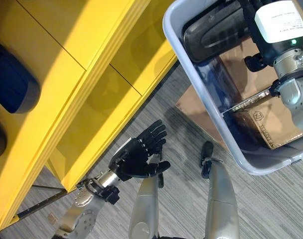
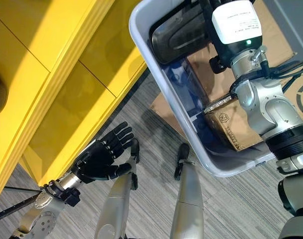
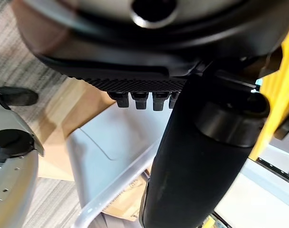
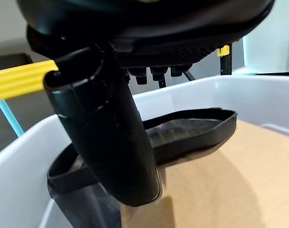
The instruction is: Move parts from the plastic box to the shelf.
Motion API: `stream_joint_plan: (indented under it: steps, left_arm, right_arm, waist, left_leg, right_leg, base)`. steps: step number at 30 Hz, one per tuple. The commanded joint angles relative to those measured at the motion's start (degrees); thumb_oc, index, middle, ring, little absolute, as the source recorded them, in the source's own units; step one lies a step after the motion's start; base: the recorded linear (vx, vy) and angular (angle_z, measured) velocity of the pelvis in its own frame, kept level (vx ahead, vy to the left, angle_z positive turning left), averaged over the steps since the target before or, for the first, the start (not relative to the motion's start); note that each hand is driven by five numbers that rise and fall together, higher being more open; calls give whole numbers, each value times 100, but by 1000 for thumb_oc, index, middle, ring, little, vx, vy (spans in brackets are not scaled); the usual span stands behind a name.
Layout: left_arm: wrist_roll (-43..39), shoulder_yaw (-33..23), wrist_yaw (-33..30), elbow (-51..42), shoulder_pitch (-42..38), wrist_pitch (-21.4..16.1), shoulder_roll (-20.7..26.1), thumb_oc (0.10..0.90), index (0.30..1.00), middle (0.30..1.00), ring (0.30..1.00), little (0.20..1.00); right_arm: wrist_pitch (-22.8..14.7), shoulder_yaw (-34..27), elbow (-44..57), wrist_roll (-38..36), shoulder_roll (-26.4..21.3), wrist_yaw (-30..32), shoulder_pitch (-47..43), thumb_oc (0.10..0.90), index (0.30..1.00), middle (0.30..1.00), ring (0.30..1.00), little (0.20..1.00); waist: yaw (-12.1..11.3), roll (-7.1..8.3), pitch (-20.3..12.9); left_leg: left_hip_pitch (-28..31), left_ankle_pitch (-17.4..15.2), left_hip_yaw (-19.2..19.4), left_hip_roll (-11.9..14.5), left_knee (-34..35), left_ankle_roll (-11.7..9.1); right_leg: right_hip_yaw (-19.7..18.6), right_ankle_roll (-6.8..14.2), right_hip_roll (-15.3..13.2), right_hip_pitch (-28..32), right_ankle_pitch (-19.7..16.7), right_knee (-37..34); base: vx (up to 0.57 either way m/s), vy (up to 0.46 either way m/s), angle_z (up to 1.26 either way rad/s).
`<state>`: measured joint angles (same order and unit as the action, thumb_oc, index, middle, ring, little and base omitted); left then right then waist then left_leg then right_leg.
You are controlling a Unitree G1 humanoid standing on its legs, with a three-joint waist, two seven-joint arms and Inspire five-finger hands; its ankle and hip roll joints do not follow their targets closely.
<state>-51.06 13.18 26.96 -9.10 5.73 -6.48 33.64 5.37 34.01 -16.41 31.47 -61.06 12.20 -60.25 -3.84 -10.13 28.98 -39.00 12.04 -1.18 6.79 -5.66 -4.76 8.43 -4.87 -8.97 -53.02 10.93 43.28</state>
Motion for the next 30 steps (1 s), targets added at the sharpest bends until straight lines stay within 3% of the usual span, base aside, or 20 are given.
stream_joint_plan:
  steps: [1, 3, 10, 16, 30]
  left_arm:
    - [-111, -158, 328, -568, 91, -451, 229, 900, 1000, 1000, 1000, 1000]
    - [-145, -148, 314, -554, 181, -431, 248, 900, 1000, 1000, 1000, 1000]
    - [-112, -149, 374, -544, 225, -424, 291, 900, 1000, 1000, 1000, 1000]
    - [-463, -143, 531, -545, 195, -331, 240, 900, 1000, 1000, 1000, 1000]
    - [-458, -62, 414, -493, 39, -281, 299, 900, 1000, 1000, 1000, 1000]
  right_arm:
    - [-45, 94, 230, 171, -243, 106, -1089, 900, 1000, 1000, 1000, 1000]
    - [162, 288, 98, 11, -240, 84, -1161, 900, 1000, 1000, 1000, 1000]
    - [319, 487, -363, -134, -142, 129, -1357, 900, 1000, 1000, 1000, 1000]
    - [244, 619, -512, -301, -78, 119, -1459, 900, 1000, 1000, 1000, 1000]
    - [780, 143, -549, -1279, 13, 20, -907, 900, 1000, 1000, 1000, 1000]
  waist:
    - [-28, 45, 81]
    - [-62, 51, 81]
    - [-173, 89, 81]
    - [-185, 104, 81]
    - [-118, 303, 81]
  left_leg:
    - [137, -731, -140, 300, -840, -19]
    - [160, -824, -196, 294, -886, -51]
    - [-159, -766, -306, 341, -981, -48]
    - [-385, -721, -338, 354, -1077, -59]
    - [-987, -937, -413, 330, -1397, -5]
  right_leg:
    - [-312, 277, 172, 427, 258, -354]
    - [-344, 309, 130, 454, 471, -192]
    - [-291, 289, 106, 130, 556, 110]
    - [-304, 271, 130, -85, 589, 260]
    - [-304, 262, 215, -593, 539, 459]
  base:
    - [92, -25, 10]
    - [118, -46, 13]
    - [20, -55, 10]
    - [8, -3, 1]
    - [6, -25, 0]
